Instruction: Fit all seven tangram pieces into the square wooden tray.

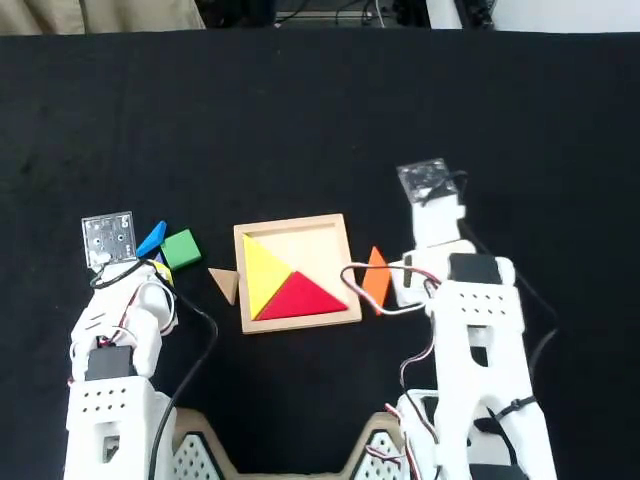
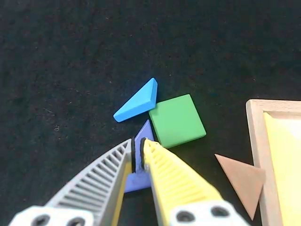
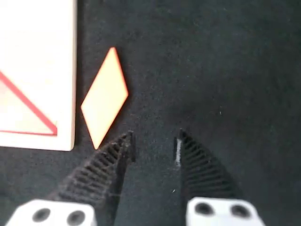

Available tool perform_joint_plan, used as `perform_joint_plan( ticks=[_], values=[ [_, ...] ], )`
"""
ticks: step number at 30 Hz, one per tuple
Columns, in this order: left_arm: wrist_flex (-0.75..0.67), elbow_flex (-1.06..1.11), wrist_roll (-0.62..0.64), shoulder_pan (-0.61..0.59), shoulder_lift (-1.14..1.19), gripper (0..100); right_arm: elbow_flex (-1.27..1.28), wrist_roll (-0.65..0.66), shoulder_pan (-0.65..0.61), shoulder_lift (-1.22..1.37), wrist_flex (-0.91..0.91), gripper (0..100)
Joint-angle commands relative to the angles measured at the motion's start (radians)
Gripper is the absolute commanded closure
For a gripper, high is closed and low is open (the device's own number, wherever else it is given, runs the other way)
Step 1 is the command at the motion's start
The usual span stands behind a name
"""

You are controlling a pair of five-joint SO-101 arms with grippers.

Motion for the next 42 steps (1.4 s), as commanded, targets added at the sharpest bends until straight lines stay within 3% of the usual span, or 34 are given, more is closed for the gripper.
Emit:
perform_joint_plan(
  ticks=[1, 8, 14, 18, 42],
  values=[
    [-0.025, -0.036, -0.012, 0.015, -0.006, 94, -0.101, -0.064, -0.060, -0.004, 0.006, 84.1],
    [-0.025, -0.036, -0.012, 0.015, -0.006, 94, -0.364, -0.396, -0.158, 0.326, 0.083, 69.8],
    [-0.025, -0.036, -0.012, 0.015, -0.009, 94, -0.590, -0.476, -0.244, 0.671, 0.170, 69.7],
    [-0.025, -0.036, -0.012, 0.015, -0.011, 94, -0.657, -0.546, -0.195, 0.822, 0.132, 74.1],
    [-0.063, -0.013, -0.049, 0.065, -0.012, 94, -0.519, -0.563, -0.180, 0.854, -0.028, 74.4]
  ],
)
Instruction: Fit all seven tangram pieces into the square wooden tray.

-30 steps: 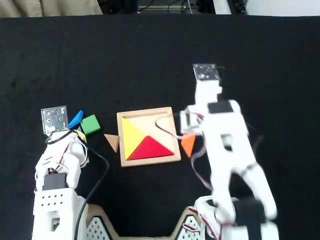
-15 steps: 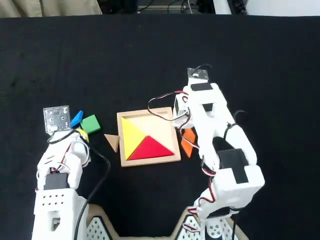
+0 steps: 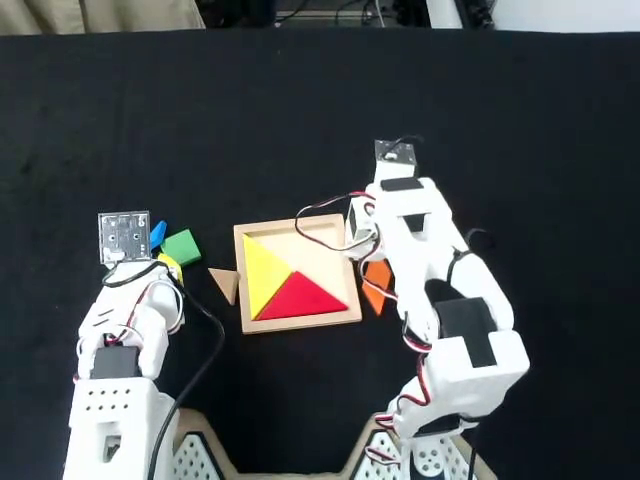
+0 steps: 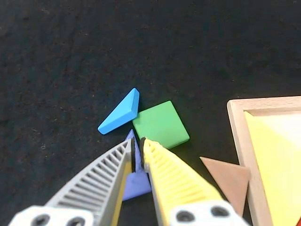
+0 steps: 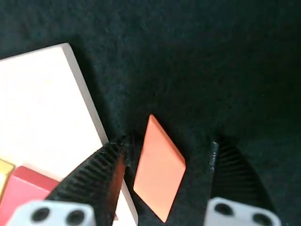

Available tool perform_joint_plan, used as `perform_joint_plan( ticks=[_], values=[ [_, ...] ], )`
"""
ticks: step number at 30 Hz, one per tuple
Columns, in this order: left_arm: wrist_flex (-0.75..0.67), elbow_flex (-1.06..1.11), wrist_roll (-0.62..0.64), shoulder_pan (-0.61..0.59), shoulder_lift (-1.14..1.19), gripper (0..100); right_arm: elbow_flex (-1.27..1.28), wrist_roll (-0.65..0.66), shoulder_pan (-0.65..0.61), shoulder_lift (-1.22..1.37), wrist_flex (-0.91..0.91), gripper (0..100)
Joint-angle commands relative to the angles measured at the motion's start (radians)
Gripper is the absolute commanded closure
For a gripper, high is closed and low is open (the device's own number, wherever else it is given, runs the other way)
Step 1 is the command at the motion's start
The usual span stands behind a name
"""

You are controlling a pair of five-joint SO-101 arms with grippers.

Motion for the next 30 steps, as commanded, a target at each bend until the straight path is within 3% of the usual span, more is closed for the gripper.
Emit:
perform_joint_plan(
  ticks=[1, 8, 15, 20, 27, 30],
  values=[
    [-0.021, -0.015, -0.006, 0.005, -0.012, 94, 0.002, -0.014, 0.002, -0.001, -0.015, 74.4],
    [-0.021, -0.015, -0.006, 0.005, -0.012, 94, 0.002, -0.012, 0.000, -0.001, -0.021, 87.1],
    [-0.021, -0.015, -0.006, 0.005, -0.012, 94, -0.004, 0.008, 0.006, -0.005, -0.023, 87.7],
    [-0.021, -0.015, -0.006, 0.005, -0.012, 94, -0.073, 0.170, 0.021, -0.007, -0.014, 87.8],
    [-0.023, -0.015, -0.006, 0.005, -0.012, 94, -0.142, 0.532, 0.015, -0.005, -0.021, 87.8],
    [-0.023, -0.015, -0.006, 0.005, -0.012, 94, -0.145, 0.598, 0.015, -0.005, -0.020, 87.8]
  ],
)
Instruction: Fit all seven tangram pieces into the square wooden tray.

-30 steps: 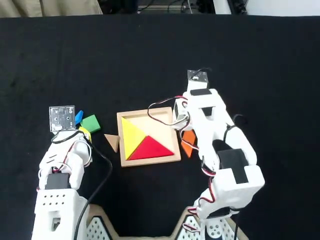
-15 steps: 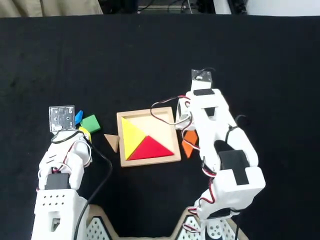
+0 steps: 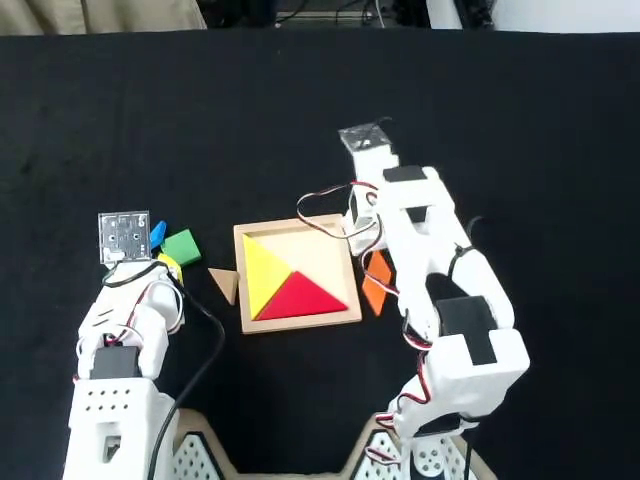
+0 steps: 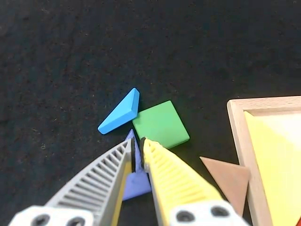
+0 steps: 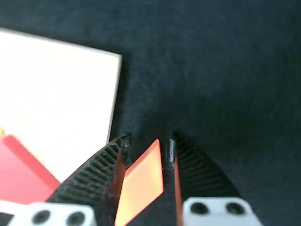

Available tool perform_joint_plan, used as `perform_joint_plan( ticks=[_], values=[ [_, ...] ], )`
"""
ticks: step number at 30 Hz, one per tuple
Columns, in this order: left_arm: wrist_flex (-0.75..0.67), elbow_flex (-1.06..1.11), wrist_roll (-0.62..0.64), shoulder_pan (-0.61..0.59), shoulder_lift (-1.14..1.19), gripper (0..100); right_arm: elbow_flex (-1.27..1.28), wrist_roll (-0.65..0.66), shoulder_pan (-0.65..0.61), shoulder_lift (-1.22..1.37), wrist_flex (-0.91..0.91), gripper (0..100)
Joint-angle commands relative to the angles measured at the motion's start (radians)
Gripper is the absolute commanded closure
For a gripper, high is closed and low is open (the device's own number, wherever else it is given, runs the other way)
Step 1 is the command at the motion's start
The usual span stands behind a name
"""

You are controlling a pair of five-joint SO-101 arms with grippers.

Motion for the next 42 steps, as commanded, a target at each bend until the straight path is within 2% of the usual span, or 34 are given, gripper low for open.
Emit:
perform_joint_plan(
  ticks=[1, 6, 11, 16, 22, 30, 42],
  values=[
    [-0.023, -0.015, -0.005, 0.005, -0.012, 94, -0.056, 0.071, 0.014, -0.005, -0.012, 87.8],
    [-0.025, -0.015, -0.005, 0.005, -0.012, 94, -0.053, 0.069, 0.014, -0.007, -0.006, 87.8],
    [-0.025, -0.015, -0.005, 0.005, -0.012, 94, -0.071, -0.009, 0.014, -0.022, 0.041, 87.6],
    [-0.025, -0.015, -0.005, 0.005, -0.012, 94, -0.071, -0.074, 0.006, -0.151, 0.129, 87.5],
    [-0.025, -0.015, -0.005, 0.005, -0.012, 94, -0.025, -0.112, 0.005, -0.231, 0.130, 87.3],
    [-0.025, -0.015, -0.005, 0.005, -0.012, 94, -0.018, -0.112, 0.005, -0.159, 0.140, 69.9],
    [-0.025, -0.015, -0.005, 0.007, -0.012, 94, 0.041, -0.118, 0.003, -0.259, 0.186, 70.4]
  ],
)
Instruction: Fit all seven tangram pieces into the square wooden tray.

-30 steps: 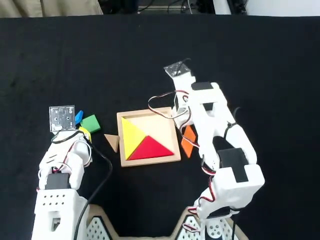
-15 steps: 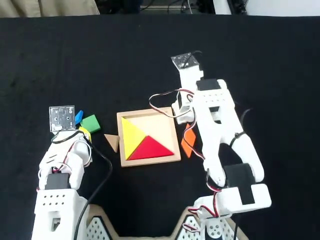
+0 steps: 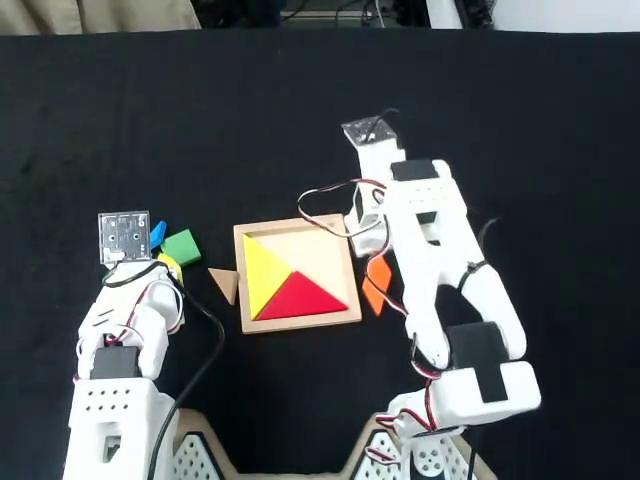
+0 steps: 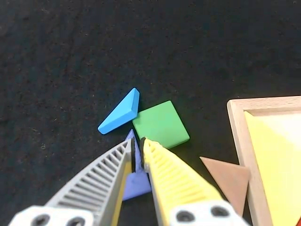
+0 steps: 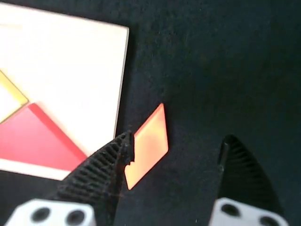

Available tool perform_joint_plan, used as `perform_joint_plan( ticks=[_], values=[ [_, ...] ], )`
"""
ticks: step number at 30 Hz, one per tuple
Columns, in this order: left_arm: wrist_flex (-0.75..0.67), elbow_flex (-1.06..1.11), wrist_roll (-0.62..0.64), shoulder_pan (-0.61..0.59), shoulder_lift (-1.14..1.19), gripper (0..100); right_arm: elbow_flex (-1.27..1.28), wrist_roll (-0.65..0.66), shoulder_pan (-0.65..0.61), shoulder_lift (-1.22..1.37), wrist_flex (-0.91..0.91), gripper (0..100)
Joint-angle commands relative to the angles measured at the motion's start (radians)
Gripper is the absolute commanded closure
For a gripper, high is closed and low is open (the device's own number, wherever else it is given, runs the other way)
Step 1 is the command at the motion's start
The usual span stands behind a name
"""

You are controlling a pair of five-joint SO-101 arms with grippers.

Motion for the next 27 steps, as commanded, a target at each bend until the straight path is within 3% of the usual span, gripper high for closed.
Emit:
perform_joint_plan(
  ticks=[1, 8, 14, 20, 23, 27],
  values=[
    [-0.025, -0.015, -0.005, 0.008, -0.012, 94, 0.053, -0.017, 0.002, -0.116, -0.003, 70.4],
    [-0.025, -0.015, -0.005, 0.012, -0.012, 94, 0.266, -0.018, 0.002, -0.277, -0.153, 70.8],
    [-0.021, -0.015, -0.005, 0.012, -0.012, 94, 0.255, -0.026, 0.002, -0.199, -0.189, 70.8],
    [-0.023, -0.015, -0.005, 0.012, -0.012, 94, 0.148, -0.247, -0.046, -0.047, -0.189, 70.7],
    [-0.023, -0.015, -0.005, 0.008, -0.012, 94, 0.137, -0.259, -0.098, 0.028, -0.192, 70.8],
    [-0.025, -0.015, -0.005, 0.007, -0.012, 94, 0.131, -0.293, -0.063, 0.108, -0.258, 70.8]
  ],
)
